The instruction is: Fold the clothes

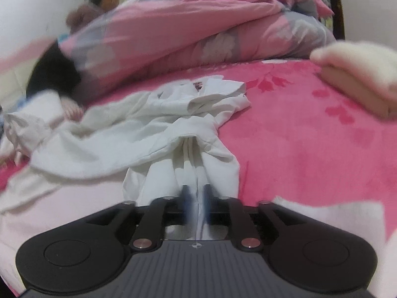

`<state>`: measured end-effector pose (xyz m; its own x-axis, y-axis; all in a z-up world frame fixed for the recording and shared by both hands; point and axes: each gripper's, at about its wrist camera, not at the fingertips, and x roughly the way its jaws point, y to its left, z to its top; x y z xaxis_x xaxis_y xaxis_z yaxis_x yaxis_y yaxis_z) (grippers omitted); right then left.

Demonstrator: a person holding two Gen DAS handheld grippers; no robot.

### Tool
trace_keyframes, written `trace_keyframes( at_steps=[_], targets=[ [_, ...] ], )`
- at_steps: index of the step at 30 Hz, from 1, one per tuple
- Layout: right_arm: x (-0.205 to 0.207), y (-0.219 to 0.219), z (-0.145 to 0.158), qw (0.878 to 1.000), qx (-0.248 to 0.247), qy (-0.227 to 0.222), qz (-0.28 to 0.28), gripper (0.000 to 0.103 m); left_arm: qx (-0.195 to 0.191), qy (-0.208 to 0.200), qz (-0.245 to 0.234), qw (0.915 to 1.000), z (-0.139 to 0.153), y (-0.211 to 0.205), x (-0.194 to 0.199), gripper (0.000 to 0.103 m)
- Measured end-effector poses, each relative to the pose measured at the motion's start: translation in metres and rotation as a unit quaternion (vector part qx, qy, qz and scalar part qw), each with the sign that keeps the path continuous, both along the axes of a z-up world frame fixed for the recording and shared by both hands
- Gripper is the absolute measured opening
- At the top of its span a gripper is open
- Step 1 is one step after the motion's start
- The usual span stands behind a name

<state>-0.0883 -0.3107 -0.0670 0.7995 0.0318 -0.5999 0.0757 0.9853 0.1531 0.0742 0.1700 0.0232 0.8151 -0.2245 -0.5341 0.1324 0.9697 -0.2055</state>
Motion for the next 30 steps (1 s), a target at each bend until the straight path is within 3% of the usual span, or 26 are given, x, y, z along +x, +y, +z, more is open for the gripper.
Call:
trace_keyframes(
  at_steps=[1, 4, 7, 12, 16, 22, 24, 26, 27, 30],
  targets=[
    [0.001, 0.006, 0.005, 1.000, -0.018, 0.008, 0.001, 0.041, 0.022, -0.003, -0.010, 0.9997, -0.002, -0.004, -0.005, 0.099],
    [-0.002, 0.025, 0.026, 0.997, -0.071, 0.008, 0.010, 0.042, 0.082, -0.006, -0.014, 0.9965, -0.014, -0.011, -0.015, 0.099],
    [-0.005, 0.049, 0.049, 0.995, -0.092, -0.014, 0.041, 0.042, 0.115, -0.009, -0.013, 0.9932, -0.027, -0.013, -0.023, 0.099],
    [0.014, 0.103, 0.068, 0.988, -0.081, -0.043, 0.125, 0.043, 0.072, -0.016, -0.020, 0.9971, -0.035, -0.010, -0.032, 0.099],
    [0.050, 0.166, 0.060, 0.975, -0.090, -0.042, 0.201, 0.043, 0.045, -0.012, -0.022, 0.9987, -0.043, -0.019, -0.031, 0.099],
    [0.113, 0.226, 0.033, 0.967, -0.094, 0.003, 0.236, 0.042, 0.061, -0.003, -0.020, 0.9979, -0.061, -0.039, -0.024, 0.099],
    [0.132, 0.236, 0.023, 0.967, -0.096, 0.025, 0.234, 0.038, 0.066, 0.002, -0.020, 0.9976, -0.066, -0.044, -0.022, 0.099],
    [0.137, 0.235, 0.019, 0.967, -0.095, 0.035, 0.232, 0.011, 0.065, 0.008, -0.022, 0.9976, -0.070, -0.047, -0.019, 0.099],
    [0.139, 0.234, 0.017, 0.968, -0.093, 0.038, 0.231, 0.002, 0.066, 0.010, -0.022, 0.9976, -0.071, -0.047, -0.018, 0.099],
    [0.131, 0.219, 0.029, 0.973, -0.072, 0.012, 0.220, 0.000, 0.067, 0.017, -0.020, 0.9974, -0.076, -0.049, -0.014, 0.099]
  ],
)
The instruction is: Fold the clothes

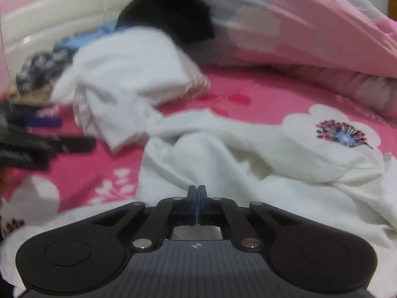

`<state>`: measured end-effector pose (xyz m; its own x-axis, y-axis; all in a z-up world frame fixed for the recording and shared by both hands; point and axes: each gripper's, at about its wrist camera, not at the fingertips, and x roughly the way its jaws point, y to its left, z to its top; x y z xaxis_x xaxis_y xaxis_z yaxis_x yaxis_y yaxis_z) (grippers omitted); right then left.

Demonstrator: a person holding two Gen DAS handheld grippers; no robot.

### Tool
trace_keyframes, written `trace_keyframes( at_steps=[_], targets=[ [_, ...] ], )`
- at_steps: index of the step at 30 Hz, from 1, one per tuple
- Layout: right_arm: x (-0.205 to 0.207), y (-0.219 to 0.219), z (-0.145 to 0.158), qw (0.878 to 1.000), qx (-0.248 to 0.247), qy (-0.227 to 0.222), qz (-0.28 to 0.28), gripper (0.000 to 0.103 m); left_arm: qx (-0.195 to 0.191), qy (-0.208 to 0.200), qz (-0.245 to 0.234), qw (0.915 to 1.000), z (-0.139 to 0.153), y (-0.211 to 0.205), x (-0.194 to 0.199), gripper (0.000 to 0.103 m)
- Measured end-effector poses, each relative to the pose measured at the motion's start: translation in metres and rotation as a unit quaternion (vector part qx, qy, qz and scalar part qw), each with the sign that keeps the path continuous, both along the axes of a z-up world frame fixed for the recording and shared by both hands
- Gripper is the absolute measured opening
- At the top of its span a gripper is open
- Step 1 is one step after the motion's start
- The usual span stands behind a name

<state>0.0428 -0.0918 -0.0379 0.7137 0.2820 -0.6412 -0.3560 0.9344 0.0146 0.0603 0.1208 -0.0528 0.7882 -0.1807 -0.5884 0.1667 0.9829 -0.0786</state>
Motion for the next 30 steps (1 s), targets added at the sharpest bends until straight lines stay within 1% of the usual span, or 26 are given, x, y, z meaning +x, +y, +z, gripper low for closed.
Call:
trace_keyframes(
  at_steps=[4, 8, 10, 13, 16, 19, 21, 22, 24, 26, 29, 30],
  targets=[
    [-0.015, -0.030, 0.029, 0.998, 0.036, -0.038, -0.020, 0.000, 0.001, 0.009, 0.006, 0.9999, -0.004, -0.001, 0.007, 0.098],
    [-0.032, -0.072, 0.061, 0.993, 0.065, -0.080, -0.063, 0.000, 0.000, 0.013, 0.013, 0.9998, -0.004, 0.001, 0.010, 0.098],
    [-0.044, -0.101, 0.077, 0.987, 0.080, -0.102, -0.096, 0.000, 0.001, 0.015, 0.016, 0.9998, -0.004, 0.002, 0.011, 0.098],
    [-0.066, -0.152, 0.100, 0.972, 0.095, -0.143, -0.159, 0.000, 0.004, 0.020, 0.022, 0.9996, -0.004, 0.004, 0.014, 0.098],
    [-0.095, -0.212, 0.119, 0.949, 0.110, -0.176, -0.239, 0.000, 0.005, 0.023, 0.025, 0.9994, -0.003, 0.006, 0.015, 0.098],
    [-0.126, -0.272, 0.125, 0.916, 0.127, -0.195, -0.327, 0.000, 0.019, 0.023, 0.022, 0.9993, -0.004, 0.004, 0.014, 0.098],
    [-0.147, -0.308, 0.119, 0.892, 0.136, -0.197, -0.384, 0.000, 0.033, 0.023, 0.018, 0.9990, -0.005, 0.002, 0.013, 0.098],
    [-0.154, -0.323, 0.112, 0.882, 0.137, -0.190, -0.409, 0.000, 0.040, 0.024, 0.016, 0.9988, -0.006, 0.000, 0.012, 0.098],
    [-0.161, -0.350, 0.093, 0.865, 0.133, -0.163, -0.456, 0.000, 0.050, 0.024, 0.013, 0.9984, -0.007, -0.001, 0.010, 0.098],
    [-0.169, -0.377, 0.073, 0.845, 0.128, -0.135, -0.501, 0.001, 0.053, 0.021, 0.009, 0.9983, -0.003, -0.003, 0.008, 0.098],
    [-0.176, -0.409, 0.044, 0.810, 0.108, -0.088, -0.570, 0.003, 0.054, 0.012, 0.002, 0.9984, 0.006, -0.008, 0.004, 0.098],
    [-0.179, -0.413, 0.038, 0.798, 0.102, -0.083, -0.588, 0.003, 0.055, 0.005, -0.003, 0.9985, 0.011, -0.011, 0.002, 0.098]
  ],
)
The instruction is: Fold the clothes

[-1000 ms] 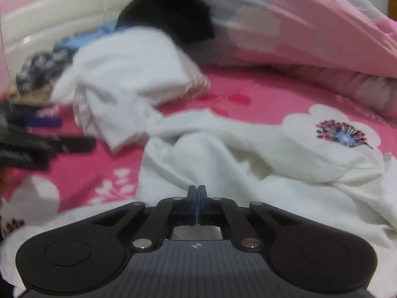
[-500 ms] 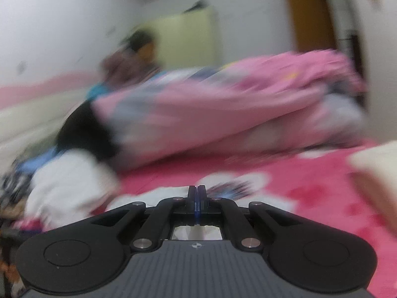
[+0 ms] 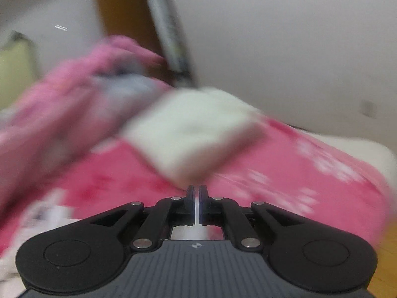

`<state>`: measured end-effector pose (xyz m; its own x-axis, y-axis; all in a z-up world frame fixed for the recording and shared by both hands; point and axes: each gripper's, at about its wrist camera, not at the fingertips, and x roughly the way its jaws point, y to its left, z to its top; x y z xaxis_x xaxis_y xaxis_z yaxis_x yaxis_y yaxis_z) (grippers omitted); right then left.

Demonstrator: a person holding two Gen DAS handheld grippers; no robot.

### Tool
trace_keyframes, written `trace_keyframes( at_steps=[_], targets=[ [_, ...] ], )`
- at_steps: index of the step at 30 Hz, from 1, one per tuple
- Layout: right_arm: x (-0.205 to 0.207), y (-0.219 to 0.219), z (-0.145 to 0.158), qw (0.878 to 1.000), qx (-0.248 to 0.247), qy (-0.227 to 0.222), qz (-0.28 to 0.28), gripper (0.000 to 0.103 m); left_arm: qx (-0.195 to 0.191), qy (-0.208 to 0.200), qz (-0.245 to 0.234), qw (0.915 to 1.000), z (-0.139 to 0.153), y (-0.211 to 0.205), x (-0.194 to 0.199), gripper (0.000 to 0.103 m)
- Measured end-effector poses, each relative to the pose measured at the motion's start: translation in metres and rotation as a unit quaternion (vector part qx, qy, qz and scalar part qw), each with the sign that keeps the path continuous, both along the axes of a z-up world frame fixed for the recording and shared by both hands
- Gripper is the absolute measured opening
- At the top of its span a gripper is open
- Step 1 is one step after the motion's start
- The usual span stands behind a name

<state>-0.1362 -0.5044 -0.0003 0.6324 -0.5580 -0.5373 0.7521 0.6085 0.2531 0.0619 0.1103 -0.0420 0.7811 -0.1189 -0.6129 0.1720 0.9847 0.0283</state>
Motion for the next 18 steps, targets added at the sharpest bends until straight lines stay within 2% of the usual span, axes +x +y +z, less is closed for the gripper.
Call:
trace_keyframes(
  at_steps=[2, 4, 5, 7, 9, 11, 13, 16, 18],
  targets=[
    [-0.011, 0.001, -0.007, 1.000, -0.006, -0.008, -0.029, 0.004, 0.005, -0.017, -0.017, 0.9997, 0.010, -0.010, -0.004, 0.099],
    [-0.021, 0.013, -0.005, 0.999, -0.025, -0.029, -0.025, 0.018, 0.015, -0.031, -0.053, 0.9980, 0.020, -0.030, -0.007, 0.099],
    [-0.022, 0.023, -0.002, 0.999, -0.032, -0.036, -0.008, 0.020, 0.020, -0.038, -0.071, 0.9966, 0.025, -0.040, -0.008, 0.100],
    [-0.016, 0.044, 0.005, 0.996, -0.036, -0.054, 0.060, 0.020, 0.034, -0.052, -0.112, 0.9918, 0.033, -0.065, -0.009, 0.101],
    [-0.002, 0.069, 0.010, 0.986, -0.034, -0.075, 0.143, 0.020, 0.055, -0.063, -0.160, 0.9836, 0.038, -0.097, -0.007, 0.101],
    [0.017, 0.094, 0.008, 0.970, -0.020, -0.087, 0.227, 0.020, 0.083, -0.075, -0.207, 0.9720, 0.035, -0.133, -0.005, 0.101],
    [0.043, 0.110, -0.005, 0.952, 0.010, -0.089, 0.293, 0.020, 0.117, -0.092, -0.250, 0.9569, 0.027, -0.170, -0.005, 0.101],
    [0.085, 0.117, -0.039, 0.940, 0.059, -0.062, 0.331, 0.020, 0.166, -0.117, -0.312, 0.9282, 0.014, -0.226, -0.006, 0.101],
    [0.109, 0.118, -0.064, 0.934, 0.089, -0.044, 0.343, 0.020, 0.186, -0.126, -0.334, 0.9154, 0.002, -0.250, -0.003, 0.100]
  ],
)
